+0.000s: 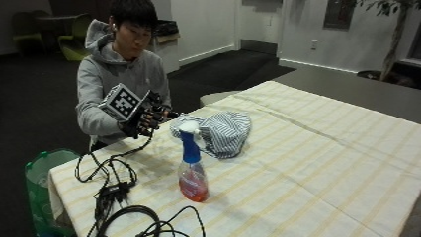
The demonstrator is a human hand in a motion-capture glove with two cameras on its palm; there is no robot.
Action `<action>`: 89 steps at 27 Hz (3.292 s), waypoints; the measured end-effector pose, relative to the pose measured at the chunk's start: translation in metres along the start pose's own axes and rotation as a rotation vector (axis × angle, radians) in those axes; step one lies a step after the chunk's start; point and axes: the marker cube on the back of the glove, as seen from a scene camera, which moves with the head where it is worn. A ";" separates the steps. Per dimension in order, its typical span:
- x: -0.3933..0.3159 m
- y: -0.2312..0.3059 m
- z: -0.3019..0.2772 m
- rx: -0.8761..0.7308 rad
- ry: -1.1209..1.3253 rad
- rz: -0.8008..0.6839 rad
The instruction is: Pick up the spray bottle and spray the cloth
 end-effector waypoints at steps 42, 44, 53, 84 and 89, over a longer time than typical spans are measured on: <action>0.051 -0.146 0.082 0.236 -0.593 0.361; 0.051 -0.152 0.083 0.218 -0.622 0.390; 0.046 -0.173 0.085 0.026 -0.613 0.343; -0.183 -0.110 0.099 -0.949 0.344 -0.247; -0.168 -0.090 0.128 -1.017 0.405 -0.239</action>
